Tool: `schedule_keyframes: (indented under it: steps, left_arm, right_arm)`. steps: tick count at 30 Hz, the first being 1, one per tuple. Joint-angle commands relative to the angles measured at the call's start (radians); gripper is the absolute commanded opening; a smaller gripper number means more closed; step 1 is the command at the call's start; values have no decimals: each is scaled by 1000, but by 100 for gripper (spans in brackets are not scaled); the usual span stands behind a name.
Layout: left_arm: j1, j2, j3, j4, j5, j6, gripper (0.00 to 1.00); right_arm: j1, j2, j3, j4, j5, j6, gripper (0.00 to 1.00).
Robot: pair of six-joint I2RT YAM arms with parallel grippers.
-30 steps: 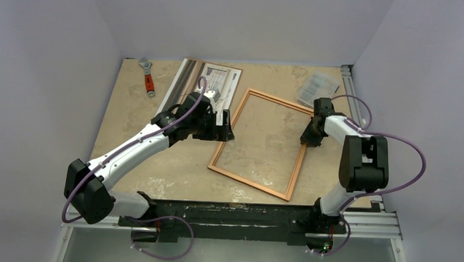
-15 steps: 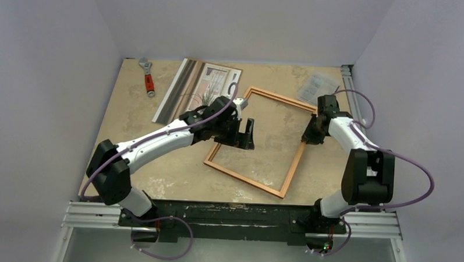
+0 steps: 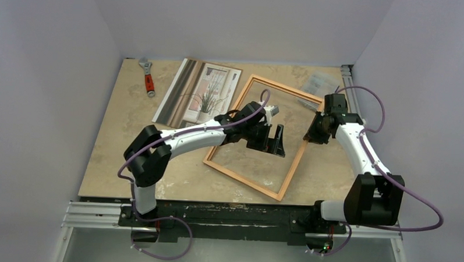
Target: Put the photo into the frame
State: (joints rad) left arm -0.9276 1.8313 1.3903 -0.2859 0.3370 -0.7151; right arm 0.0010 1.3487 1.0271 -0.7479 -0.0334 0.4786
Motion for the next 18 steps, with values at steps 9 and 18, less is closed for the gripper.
schedule_keyframes:
  steps: [9, 18]
  left_arm:
    - [-39, 169, 56, 379, 231, -153, 100]
    - [-65, 243, 122, 352, 244, -136, 96]
  right_arm:
    - [2, -58, 93, -37, -137, 43, 0]
    - [2, -61, 93, -38, -187, 69, 0]
